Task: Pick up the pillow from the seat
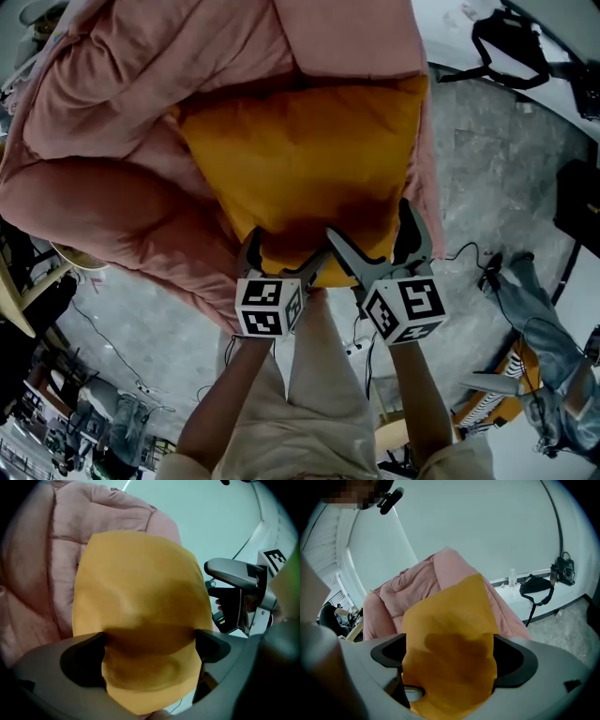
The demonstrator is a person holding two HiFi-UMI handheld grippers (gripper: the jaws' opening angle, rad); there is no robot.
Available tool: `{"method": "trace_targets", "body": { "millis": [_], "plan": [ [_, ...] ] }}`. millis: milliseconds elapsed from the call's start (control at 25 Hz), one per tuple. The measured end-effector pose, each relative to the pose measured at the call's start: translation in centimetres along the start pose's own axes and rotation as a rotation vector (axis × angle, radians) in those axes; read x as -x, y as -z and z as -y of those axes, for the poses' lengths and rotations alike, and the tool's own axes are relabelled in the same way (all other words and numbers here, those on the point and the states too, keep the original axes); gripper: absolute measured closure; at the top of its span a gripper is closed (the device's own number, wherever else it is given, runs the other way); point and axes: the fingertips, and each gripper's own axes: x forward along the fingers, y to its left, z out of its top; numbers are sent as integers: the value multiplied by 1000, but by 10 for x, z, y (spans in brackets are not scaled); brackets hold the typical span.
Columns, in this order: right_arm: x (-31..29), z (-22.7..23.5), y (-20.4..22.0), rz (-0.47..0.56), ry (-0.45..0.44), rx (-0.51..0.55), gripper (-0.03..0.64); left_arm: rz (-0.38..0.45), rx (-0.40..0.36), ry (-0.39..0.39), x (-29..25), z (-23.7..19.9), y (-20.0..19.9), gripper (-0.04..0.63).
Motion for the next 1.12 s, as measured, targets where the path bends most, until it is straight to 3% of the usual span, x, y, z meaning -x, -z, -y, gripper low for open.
{"method": "trace_targets", "body": {
  "millis": [840,1000,1120],
  "plan": [
    [-53,-8,23,-102,-53,25,57,29,13,-23,-35,-15,-1,7],
    [-59,-13,24,-100,-85,-35,60,17,-9,-15,-39,-20,-2,92],
    [-59,-16,24,-94,-109,-76,64,-15,-37,-25,-39,-17,-3,212]
  ]
}}
